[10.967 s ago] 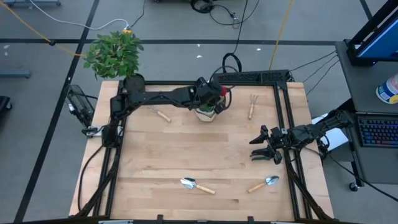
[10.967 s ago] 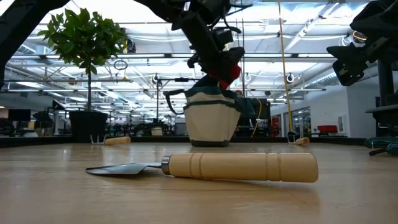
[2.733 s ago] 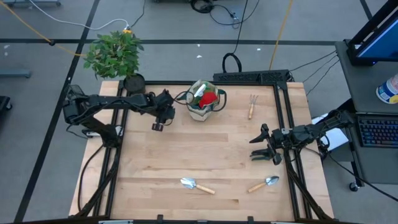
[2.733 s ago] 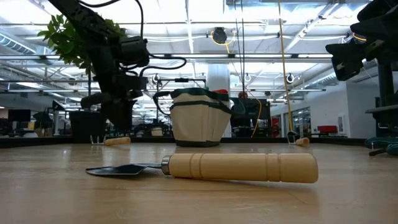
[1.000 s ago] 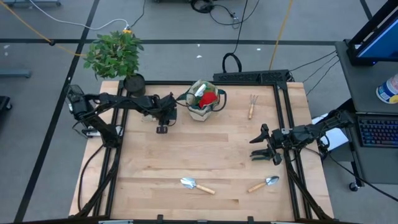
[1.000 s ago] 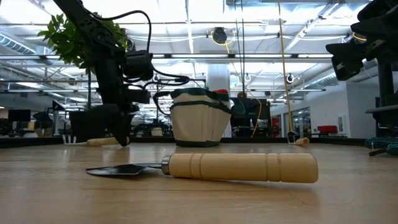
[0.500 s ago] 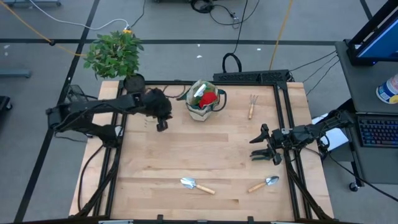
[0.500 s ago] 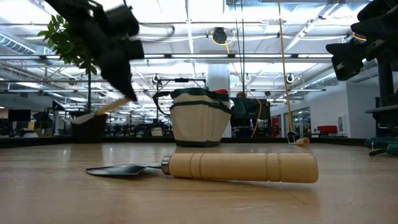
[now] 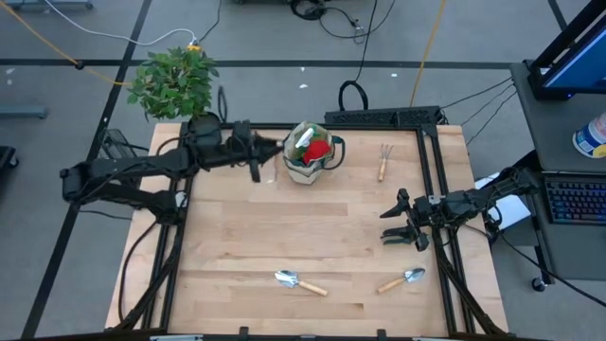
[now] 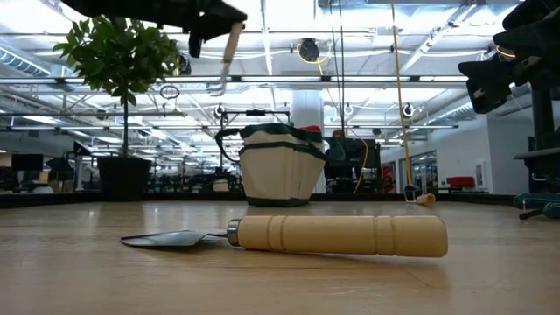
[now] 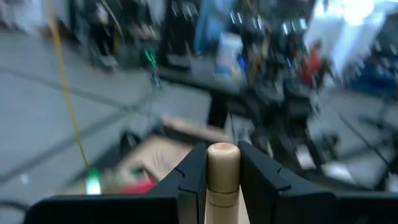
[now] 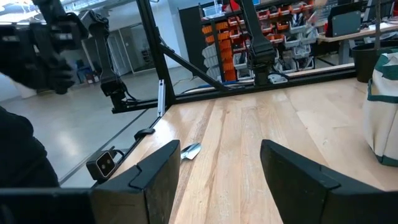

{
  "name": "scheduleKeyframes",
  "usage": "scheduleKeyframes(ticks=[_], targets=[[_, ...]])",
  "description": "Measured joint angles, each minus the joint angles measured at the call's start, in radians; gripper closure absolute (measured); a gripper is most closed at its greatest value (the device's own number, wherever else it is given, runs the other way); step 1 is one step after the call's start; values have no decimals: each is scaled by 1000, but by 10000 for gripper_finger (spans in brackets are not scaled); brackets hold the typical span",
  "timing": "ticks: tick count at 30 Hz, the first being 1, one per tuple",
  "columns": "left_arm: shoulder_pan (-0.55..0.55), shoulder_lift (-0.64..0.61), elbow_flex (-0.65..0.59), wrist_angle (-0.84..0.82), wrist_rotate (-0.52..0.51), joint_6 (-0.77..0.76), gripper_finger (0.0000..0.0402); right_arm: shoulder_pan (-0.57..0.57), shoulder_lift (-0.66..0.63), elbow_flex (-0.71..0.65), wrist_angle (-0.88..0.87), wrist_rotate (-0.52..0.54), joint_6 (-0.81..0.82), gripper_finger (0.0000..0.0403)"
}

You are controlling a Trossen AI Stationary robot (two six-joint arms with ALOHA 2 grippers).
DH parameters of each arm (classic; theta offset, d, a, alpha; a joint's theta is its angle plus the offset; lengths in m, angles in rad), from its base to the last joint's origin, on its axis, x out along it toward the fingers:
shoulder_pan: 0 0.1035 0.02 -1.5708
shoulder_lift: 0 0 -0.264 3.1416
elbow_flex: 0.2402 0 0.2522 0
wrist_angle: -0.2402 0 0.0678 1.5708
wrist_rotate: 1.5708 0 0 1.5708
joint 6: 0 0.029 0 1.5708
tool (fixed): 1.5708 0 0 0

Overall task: Pick & Place Garden tools in Gardening bag
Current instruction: Put the left gardening fork into the gardening tool bag

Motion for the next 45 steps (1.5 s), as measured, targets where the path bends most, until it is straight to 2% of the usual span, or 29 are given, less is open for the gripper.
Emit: scheduleKeyframes(ticks=[7,16,21,26,37,41,45], targets=[[24,133,1,382,-115,81,332,0,0,0,0,-2,0,188],[61,343,1,605,-191,45,332,0,0,0,0,-3,0,188],[76,396,58,617,-202,48,332,0,0,0,0,-3,0,188],[66,425,104,475,-206,61,332,0,0,0,0,-3,0,188],[66,425,107,405,-291,74,332,0,0,0,0,-3,0,188],[47,425,107,372,-381,79,332,0,0,0,0,-3,0,188],[46,425,107,381,-386,82,332,0,0,0,0,-3,0,188]])
